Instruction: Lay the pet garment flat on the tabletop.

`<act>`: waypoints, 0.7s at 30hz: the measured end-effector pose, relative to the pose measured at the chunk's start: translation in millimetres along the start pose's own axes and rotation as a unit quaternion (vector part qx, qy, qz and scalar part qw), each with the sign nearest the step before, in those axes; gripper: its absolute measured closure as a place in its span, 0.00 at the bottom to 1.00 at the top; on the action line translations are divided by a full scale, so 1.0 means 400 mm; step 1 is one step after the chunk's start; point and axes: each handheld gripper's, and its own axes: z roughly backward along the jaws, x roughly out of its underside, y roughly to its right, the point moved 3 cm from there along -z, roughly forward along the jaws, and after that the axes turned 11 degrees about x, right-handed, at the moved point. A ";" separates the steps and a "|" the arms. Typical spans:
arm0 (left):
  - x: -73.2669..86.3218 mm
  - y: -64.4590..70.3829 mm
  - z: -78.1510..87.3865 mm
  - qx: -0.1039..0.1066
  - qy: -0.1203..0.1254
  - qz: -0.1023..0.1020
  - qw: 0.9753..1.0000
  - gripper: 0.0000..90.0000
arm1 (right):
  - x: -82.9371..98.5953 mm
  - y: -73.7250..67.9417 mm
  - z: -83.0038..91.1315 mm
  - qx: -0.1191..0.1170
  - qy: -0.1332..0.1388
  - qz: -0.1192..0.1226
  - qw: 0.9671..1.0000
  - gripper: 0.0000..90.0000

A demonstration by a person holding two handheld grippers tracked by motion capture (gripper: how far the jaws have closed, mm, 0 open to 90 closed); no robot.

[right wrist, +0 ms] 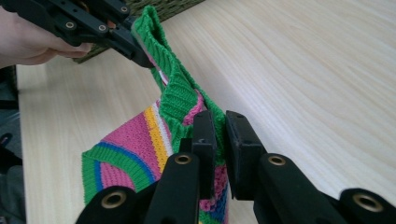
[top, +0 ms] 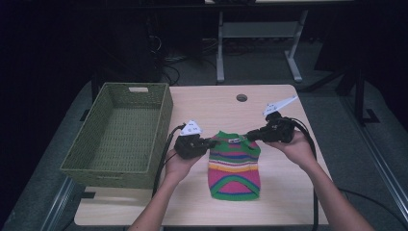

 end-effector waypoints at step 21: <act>0.006 -0.045 -0.037 -0.017 -0.002 0.028 0.999 0.91 | -0.013 0.054 -0.035 0.031 0.003 -0.021 0.999 0.92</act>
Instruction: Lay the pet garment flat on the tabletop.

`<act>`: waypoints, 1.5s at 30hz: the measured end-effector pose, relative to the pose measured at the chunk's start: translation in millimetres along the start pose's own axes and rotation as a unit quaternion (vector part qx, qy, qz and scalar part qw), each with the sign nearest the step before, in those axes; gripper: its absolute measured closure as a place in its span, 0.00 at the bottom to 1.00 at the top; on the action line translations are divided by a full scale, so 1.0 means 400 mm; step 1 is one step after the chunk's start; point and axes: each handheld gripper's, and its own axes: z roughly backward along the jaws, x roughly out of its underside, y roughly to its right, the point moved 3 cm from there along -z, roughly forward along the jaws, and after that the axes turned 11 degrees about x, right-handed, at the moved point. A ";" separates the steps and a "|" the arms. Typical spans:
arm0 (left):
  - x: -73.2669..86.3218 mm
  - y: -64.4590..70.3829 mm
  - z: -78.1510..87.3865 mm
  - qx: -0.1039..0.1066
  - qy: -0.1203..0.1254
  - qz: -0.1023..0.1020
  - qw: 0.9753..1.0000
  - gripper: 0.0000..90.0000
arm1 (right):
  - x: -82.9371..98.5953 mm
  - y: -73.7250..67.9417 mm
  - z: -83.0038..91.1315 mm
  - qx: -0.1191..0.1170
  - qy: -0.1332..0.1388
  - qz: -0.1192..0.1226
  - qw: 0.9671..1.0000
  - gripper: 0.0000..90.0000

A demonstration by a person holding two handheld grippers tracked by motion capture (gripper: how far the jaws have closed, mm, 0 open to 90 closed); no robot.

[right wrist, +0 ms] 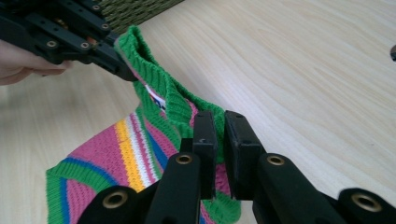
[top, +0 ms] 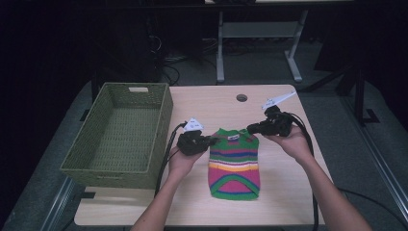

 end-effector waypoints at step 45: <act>0.016 0.020 -0.003 -0.007 -0.009 0.025 1.000 0.41 | 0.106 0.070 -0.050 -0.024 -0.025 -0.082 0.996 0.45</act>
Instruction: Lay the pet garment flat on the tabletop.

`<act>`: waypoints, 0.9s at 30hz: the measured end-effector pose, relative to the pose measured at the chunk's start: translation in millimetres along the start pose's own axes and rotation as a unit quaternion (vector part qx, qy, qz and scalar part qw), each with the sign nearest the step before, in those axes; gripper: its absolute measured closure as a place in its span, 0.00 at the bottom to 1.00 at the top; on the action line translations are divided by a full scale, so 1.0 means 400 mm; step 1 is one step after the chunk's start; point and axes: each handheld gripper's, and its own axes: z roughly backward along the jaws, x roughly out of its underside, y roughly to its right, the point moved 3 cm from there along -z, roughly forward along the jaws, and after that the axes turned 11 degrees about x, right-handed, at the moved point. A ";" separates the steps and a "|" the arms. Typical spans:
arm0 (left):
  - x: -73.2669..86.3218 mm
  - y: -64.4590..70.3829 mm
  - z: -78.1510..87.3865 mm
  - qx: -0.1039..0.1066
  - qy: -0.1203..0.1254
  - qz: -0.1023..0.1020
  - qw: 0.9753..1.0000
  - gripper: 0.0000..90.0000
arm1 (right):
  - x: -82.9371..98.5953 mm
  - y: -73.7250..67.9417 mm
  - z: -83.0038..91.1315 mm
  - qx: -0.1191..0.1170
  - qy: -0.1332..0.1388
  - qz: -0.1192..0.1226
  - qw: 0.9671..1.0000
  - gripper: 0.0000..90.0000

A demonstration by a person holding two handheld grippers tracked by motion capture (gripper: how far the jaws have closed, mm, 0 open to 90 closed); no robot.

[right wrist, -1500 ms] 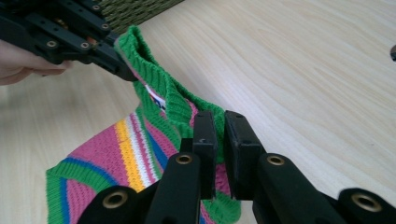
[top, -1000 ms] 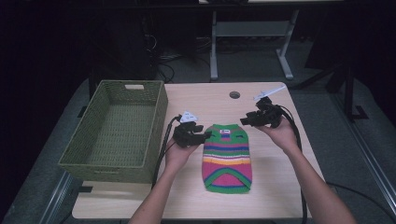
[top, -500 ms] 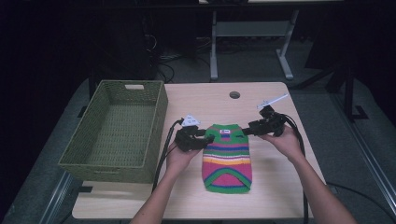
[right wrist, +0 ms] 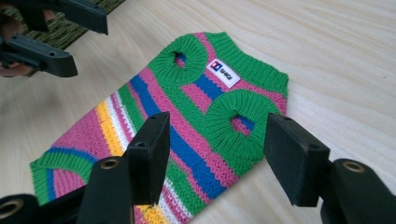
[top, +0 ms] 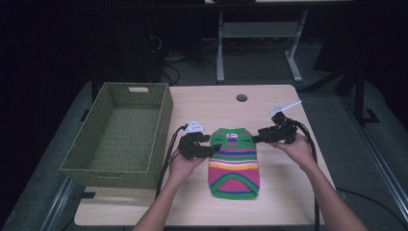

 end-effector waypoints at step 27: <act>0.024 0.009 0.035 0.010 0.014 0.034 0.999 0.29 | 0.090 0.020 0.043 -0.021 0.007 -0.004 1.000 0.38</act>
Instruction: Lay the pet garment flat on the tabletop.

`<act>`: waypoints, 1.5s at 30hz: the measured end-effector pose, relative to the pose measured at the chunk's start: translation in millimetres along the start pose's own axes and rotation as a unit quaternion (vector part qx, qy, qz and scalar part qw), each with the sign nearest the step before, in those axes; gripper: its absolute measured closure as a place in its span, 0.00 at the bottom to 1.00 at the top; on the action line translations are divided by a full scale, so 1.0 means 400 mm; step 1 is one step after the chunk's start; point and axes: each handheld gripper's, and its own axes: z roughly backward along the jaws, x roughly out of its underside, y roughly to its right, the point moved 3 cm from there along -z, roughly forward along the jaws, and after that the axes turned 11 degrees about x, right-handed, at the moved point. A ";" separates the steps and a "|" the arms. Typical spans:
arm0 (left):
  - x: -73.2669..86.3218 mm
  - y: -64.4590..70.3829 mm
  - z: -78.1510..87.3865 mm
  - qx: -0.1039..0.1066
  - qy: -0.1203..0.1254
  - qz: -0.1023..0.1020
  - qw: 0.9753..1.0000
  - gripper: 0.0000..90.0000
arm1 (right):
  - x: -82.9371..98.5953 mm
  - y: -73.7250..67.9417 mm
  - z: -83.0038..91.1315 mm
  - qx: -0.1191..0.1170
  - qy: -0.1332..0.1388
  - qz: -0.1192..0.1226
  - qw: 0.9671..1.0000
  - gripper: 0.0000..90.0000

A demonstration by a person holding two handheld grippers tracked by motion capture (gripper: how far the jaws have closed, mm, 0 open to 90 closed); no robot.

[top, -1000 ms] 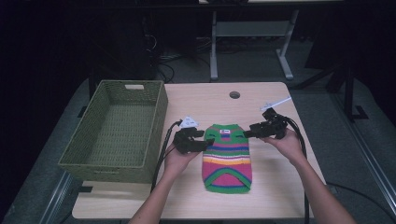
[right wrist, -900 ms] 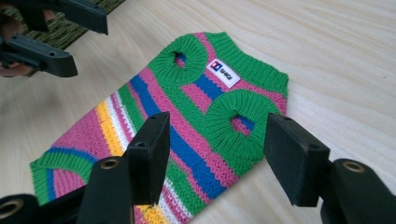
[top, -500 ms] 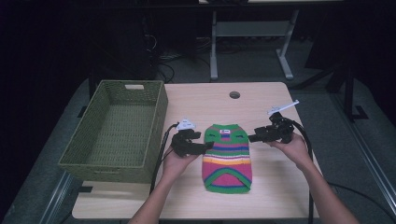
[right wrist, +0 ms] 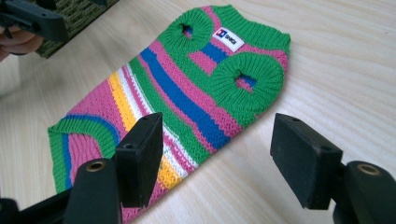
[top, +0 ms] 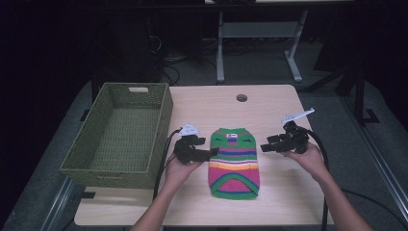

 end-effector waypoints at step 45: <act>0.093 0.041 0.024 0.012 -0.027 -0.013 0.999 0.26 | 0.121 -0.030 0.060 -0.009 0.008 0.014 1.000 0.33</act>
